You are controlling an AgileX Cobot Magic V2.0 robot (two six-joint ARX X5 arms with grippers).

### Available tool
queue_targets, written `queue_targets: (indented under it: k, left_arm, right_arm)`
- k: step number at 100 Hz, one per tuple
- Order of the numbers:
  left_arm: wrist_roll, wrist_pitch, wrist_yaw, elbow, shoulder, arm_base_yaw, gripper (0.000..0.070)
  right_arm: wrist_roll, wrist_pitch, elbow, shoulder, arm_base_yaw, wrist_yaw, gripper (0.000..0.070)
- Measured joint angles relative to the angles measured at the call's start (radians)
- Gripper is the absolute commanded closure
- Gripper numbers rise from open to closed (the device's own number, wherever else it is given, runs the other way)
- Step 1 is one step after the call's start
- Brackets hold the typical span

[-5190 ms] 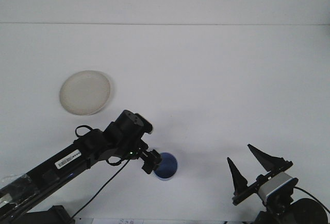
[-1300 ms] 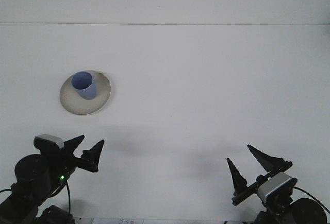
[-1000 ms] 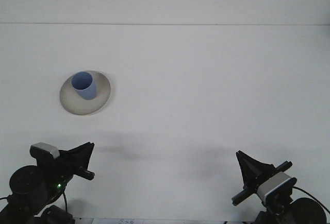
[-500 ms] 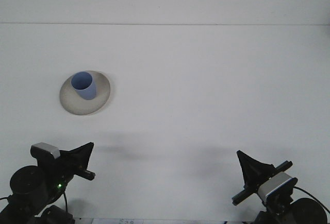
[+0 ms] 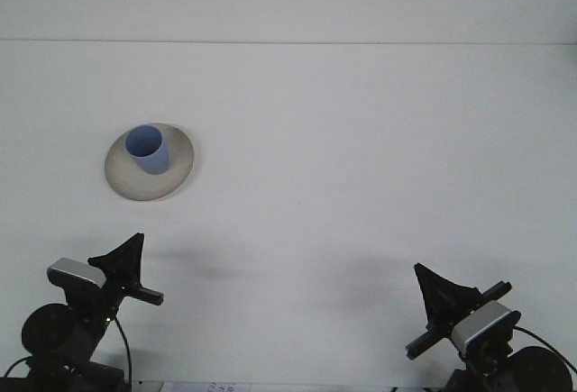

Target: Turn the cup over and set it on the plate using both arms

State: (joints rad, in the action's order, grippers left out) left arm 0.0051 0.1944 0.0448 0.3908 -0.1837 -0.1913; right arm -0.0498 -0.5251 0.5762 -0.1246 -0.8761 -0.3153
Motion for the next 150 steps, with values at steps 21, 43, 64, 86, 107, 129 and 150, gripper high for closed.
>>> queue_targets:
  k: [21,43,64,86,107,129,150]
  left_arm:
    - [0.061,-0.068,-0.123,-0.260,0.140,0.126,0.0685]
    - [0.068,-0.151,-0.125,-0.359,0.180,0.143,0.0685]
    - [0.068,-0.226,-0.123,-0.358,0.180,0.143,0.0685]
    - [0.068,-0.224,-0.123,-0.358,0.180,0.143,0.0685]
    - [0.068,-0.224,-0.123,-0.358,0.180,0.143,0.0685]
    - [0.068,-0.224,-0.123,-0.358,0.180,0.143,0.0685]
    - [0.068,-0.224,-0.123,-0.358,0.180,0.143,0.0685]
  right_arm:
    - [0.000,0.000,0.000,0.000,0.000,0.000,0.0694]
    - [0.000,0.001,0.000,0.000,0.000,0.000,0.0694]
    - [0.000,0.004,0.000,0.000,0.000,0.000,0.0694]
    - [0.000,0.004,0.000,0.000,0.000,0.000,0.0694]
    - [0.000,0.004,0.000,0.000,0.000,0.000,0.0694]
    - [0.000,0.004,0.000,0.000,0.000,0.000,0.0694]
    - [0.041,0.011,-0.004,0.000,0.068,0.008,0.0694]
